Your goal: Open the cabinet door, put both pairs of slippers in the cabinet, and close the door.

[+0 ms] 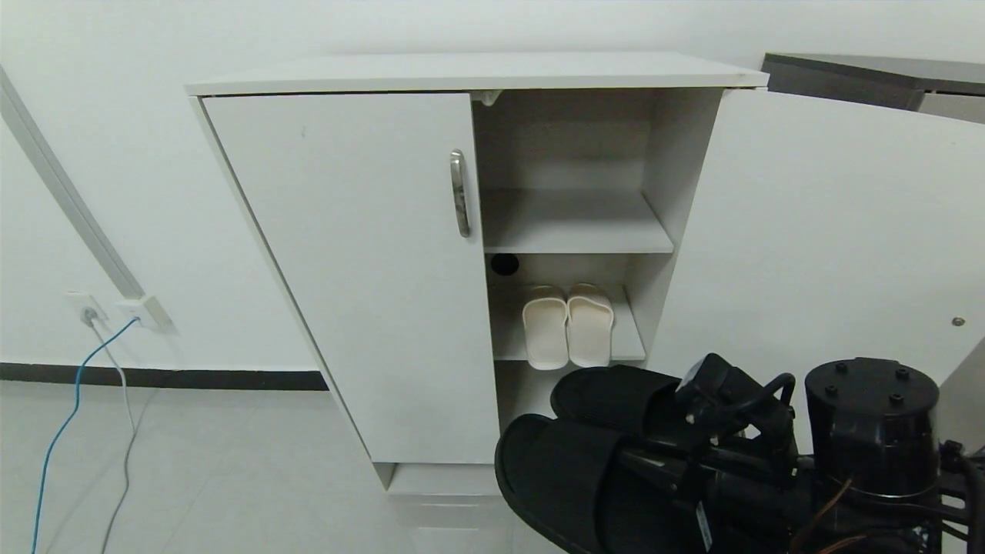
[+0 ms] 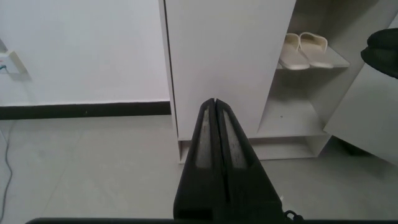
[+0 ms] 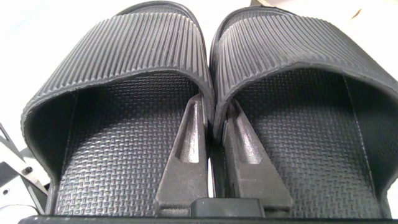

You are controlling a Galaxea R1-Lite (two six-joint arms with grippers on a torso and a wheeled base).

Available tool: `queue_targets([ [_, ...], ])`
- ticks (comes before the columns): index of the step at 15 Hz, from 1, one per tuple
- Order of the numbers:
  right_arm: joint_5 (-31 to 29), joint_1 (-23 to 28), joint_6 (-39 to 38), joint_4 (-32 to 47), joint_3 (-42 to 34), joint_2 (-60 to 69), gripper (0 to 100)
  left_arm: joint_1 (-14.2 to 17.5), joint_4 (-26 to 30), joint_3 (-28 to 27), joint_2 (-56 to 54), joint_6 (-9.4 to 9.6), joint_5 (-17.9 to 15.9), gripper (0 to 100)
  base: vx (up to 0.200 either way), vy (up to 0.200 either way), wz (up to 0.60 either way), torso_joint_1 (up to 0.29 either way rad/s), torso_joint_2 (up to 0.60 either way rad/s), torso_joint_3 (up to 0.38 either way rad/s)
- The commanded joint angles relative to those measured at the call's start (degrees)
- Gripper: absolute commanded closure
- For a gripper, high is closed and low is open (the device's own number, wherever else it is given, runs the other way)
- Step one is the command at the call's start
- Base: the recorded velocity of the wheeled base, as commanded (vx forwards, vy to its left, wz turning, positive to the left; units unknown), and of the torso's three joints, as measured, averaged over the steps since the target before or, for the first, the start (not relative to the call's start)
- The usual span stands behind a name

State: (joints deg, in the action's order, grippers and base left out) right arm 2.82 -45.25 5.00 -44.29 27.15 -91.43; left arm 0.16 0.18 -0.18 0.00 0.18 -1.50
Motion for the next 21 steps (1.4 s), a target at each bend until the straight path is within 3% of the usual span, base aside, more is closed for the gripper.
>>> queue_targets([
  [1, 0.1, -0.2, 0.0, 0.0, 0.0, -0.2, 100, 0.0, 0.0, 0.0, 0.0, -0.01, 0.0, 100, 0.0, 0.0, 0.0, 0.0, 0.0, 0.0],
  [18, -0.9, -2.6, -0.3, -6.3, 0.4, -5.9, 100, 0.0, 0.0, 0.0, 0.0, 0.08, 0.0, 100, 0.0, 0.0, 0.0, 0.0, 0.0, 0.0],
  [21, -20.7, -6.6, -5.3, -9.3, 6.2, -12.1, 100, 0.0, 0.0, 0.0, 0.0, 0.08, 0.0, 100, 0.0, 0.0, 0.0, 0.0, 0.0, 0.0],
])
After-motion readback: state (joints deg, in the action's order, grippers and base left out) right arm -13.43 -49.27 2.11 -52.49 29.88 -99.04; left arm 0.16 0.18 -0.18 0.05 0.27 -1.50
